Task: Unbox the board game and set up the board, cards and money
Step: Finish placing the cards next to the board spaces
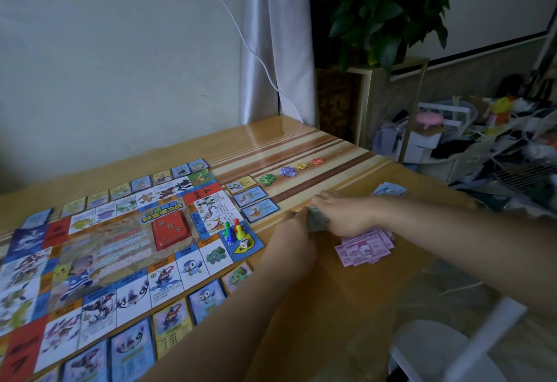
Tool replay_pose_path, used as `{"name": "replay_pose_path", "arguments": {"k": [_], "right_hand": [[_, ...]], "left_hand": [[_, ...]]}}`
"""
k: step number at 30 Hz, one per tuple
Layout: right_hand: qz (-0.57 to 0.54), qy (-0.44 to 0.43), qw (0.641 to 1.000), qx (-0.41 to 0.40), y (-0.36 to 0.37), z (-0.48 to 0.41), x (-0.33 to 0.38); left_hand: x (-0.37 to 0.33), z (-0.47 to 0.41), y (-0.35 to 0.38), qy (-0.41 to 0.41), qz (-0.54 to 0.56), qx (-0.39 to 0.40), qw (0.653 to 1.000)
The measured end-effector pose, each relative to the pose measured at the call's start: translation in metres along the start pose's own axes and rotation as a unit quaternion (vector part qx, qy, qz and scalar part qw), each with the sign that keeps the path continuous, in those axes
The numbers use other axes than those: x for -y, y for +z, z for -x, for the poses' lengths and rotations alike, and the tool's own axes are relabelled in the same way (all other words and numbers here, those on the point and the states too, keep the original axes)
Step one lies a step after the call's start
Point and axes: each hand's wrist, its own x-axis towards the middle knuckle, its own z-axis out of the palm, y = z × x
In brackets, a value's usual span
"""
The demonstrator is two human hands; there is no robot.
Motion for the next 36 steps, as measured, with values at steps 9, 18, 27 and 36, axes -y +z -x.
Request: {"name": "replay_pose_path", "arguments": {"k": [9,18,27,36], "right_hand": [[-0.169,-0.035,0.981,-0.09,-0.033,0.02,0.02],[-0.302,-0.207,0.928,-0.066,-0.037,0.068,0.14],[-0.3,-0.215,0.916,-0.158,0.007,0.064,0.231],[-0.275,-0.217,0.931,-0.104,0.01,0.055,0.256]], "left_hand": [[0.007,0.022,-0.042,-0.007,0.248,-0.045,0.968],[0.065,0.121,-0.116,-0.03,0.697,0.23,0.679],[0.105,0.211,-0.129,-0.141,0.704,0.036,0.695],[0.124,0.244,-0.135,-0.168,0.673,0.011,0.72]]}}
